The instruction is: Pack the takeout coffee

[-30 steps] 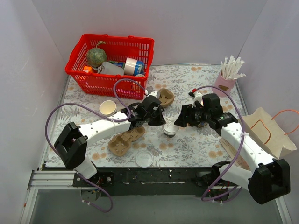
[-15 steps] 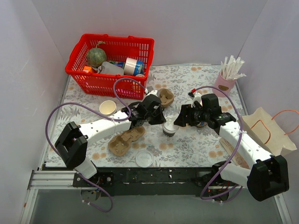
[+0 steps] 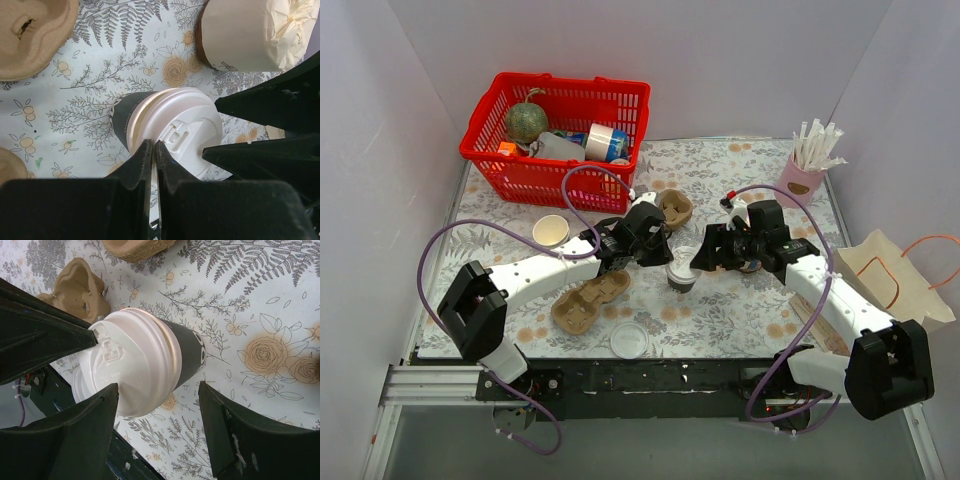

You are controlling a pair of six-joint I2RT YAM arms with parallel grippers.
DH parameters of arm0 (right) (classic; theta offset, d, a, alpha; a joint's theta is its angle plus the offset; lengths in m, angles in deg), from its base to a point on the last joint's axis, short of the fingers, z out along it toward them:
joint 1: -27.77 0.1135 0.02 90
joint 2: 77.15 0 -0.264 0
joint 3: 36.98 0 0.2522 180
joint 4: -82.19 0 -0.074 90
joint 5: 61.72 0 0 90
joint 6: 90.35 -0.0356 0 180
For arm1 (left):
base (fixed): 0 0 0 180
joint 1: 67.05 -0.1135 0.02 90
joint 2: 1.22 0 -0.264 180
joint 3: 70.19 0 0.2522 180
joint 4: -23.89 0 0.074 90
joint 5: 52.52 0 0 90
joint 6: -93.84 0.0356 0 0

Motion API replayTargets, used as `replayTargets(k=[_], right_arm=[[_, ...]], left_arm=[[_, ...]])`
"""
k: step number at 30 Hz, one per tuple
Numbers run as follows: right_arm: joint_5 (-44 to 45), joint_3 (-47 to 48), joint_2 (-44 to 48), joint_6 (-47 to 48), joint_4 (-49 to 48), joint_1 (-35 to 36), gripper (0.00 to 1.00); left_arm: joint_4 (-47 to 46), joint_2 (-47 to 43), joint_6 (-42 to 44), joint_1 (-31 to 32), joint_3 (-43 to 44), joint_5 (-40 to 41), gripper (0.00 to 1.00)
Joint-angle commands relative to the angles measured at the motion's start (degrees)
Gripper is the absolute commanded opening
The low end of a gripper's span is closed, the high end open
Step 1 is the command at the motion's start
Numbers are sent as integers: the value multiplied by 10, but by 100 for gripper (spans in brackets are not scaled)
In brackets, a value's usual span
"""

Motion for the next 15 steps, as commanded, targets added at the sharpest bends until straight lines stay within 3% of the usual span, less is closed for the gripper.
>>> replayTargets(k=[1,15], right_arm=[[-13,-1,-9,-5,-31,-3,73],[-3,-3,-47,-4,-26,-5,64]], left_arm=[[-6,6,15,-3,16,24,0],[-1,3,29,-3,23,32,0]])
